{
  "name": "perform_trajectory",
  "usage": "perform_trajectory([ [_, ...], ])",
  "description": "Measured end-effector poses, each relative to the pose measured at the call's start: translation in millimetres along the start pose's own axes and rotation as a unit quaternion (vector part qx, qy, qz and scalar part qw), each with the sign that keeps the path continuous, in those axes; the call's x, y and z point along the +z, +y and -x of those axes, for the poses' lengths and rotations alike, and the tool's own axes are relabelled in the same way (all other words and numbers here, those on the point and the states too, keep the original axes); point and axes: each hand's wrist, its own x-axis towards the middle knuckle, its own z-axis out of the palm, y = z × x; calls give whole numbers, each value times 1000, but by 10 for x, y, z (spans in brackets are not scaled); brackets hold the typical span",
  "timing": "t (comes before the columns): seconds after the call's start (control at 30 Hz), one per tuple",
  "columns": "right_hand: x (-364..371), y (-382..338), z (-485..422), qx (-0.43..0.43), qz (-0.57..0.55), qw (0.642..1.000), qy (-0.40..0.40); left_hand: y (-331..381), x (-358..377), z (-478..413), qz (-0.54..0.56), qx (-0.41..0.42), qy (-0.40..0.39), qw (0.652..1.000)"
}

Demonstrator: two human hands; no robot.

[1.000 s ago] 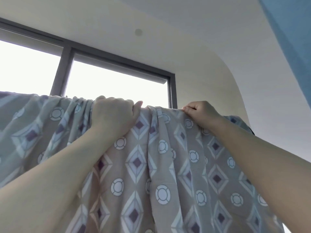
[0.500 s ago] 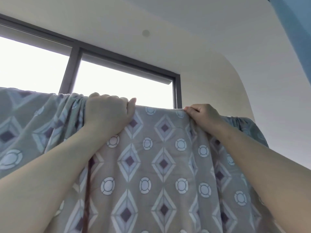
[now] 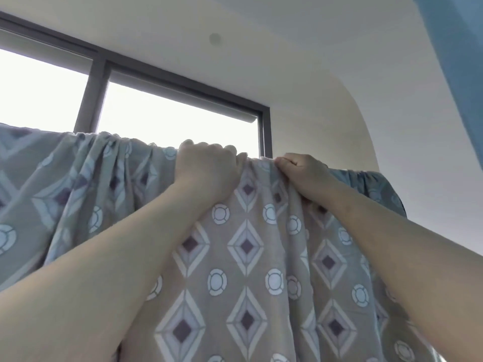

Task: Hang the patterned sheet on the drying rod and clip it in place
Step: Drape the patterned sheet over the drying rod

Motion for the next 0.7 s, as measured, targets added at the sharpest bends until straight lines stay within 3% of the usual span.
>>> perform_trajectory([
  [0.13,-133,345,31,51,46,997,41,-133,-1,105,-69,-24,70,995],
  [0.33,-198,463,112,61,-24,998,-10,-74,36,62,-29,-63,48,996],
  [0.57,-512,949,289,132,78,987,42,170,-36,-33,8,-54,23,998],
  [0.7,-647,1282,297,225,23,969,98,628,-63,-131,29,-11,-40,999],
])
